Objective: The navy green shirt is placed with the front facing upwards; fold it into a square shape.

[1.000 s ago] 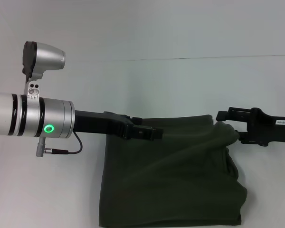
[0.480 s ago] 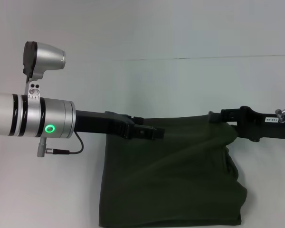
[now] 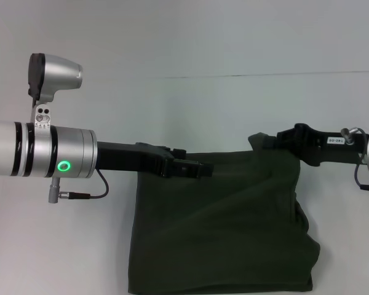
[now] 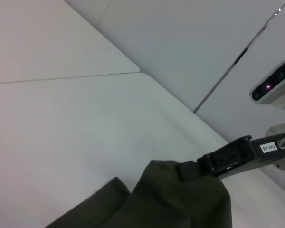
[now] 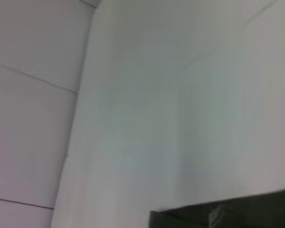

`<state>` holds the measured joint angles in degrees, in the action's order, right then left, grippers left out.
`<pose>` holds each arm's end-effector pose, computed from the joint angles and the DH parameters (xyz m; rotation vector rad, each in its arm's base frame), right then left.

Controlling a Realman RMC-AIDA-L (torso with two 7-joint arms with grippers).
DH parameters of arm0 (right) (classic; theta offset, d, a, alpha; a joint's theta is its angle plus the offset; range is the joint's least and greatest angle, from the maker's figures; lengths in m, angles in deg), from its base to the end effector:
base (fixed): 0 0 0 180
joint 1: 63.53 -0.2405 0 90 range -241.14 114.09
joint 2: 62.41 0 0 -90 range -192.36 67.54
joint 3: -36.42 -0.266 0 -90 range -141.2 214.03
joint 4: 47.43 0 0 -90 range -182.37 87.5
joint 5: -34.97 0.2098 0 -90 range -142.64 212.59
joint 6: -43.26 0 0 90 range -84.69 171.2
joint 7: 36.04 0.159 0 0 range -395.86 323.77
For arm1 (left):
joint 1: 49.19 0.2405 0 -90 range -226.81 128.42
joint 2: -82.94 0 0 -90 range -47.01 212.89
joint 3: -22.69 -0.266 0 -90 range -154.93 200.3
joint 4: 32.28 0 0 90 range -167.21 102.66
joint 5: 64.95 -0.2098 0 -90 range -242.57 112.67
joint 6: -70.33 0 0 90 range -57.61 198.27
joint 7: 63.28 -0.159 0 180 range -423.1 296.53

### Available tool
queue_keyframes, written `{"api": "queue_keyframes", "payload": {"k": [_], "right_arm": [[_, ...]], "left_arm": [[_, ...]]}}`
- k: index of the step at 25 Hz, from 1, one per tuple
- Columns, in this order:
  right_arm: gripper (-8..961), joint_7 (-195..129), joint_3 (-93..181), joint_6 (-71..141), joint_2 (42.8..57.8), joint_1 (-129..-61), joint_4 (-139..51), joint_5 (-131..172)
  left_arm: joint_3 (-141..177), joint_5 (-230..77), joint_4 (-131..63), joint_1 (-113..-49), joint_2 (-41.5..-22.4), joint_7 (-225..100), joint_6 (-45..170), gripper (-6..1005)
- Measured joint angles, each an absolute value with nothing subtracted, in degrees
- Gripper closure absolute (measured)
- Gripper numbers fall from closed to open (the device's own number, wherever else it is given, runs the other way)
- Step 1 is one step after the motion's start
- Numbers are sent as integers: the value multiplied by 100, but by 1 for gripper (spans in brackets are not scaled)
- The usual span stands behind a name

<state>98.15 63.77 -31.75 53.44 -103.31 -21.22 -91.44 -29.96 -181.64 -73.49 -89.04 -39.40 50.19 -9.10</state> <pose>0.2783 0.3920 -0.0191 -2.0665 1.9668 0.7524 -0.1920 0.3790 -0.0629 -2.7646 -1.1341 -0.5578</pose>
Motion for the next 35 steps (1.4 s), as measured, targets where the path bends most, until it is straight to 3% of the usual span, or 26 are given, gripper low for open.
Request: {"api": "queue_keyframes", "payload": {"k": [2, 20, 35], "right_arm": [[896, 9775, 6388, -3207, 5362, -10365, -2100, -9105], [938, 8868, 6384, -4136, 5394, -10404, -1969, -8347], [937, 8516, 6592, -3492, 5423, -9762, -1774, -8105]], "left_arm": [[-2996, -18152, -7349, -8896, -3940, 5006, -910, 112], [-2985, -18008, -7350, -8780, -3940, 4966, -921, 115], [-2870, -17999, -7350, -8771, -3957, 4956, -937, 118]]}}
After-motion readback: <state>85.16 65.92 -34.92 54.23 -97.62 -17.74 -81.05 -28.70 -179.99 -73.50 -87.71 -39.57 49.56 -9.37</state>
